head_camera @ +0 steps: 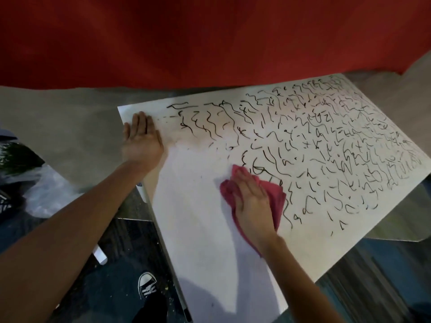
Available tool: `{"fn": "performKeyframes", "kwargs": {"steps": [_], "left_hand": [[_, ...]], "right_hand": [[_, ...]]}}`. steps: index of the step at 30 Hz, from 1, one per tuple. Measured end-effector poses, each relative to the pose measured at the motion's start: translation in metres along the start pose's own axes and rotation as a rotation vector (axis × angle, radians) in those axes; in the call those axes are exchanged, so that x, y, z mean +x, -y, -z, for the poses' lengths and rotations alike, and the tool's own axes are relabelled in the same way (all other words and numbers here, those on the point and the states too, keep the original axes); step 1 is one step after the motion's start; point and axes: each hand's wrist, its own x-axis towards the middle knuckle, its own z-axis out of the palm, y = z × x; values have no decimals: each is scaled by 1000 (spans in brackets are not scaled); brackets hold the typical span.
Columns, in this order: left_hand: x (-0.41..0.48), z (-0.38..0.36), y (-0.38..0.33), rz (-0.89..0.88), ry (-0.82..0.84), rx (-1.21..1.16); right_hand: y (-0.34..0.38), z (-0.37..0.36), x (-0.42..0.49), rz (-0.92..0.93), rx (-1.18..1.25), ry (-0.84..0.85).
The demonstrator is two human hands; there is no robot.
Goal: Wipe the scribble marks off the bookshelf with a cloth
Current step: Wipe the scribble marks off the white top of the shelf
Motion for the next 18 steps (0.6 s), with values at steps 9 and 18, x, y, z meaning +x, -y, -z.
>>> {"fn": "performKeyframes", "kwargs": {"steps": [9,18], "left_hand": [[-29,-7,-18,-36,15,31],[-67,-17,-32,-118,50,116]], "right_hand": [[88,-45,-35,-12,-287,14],[-53,32,-88,-433,-19,-171]]}}
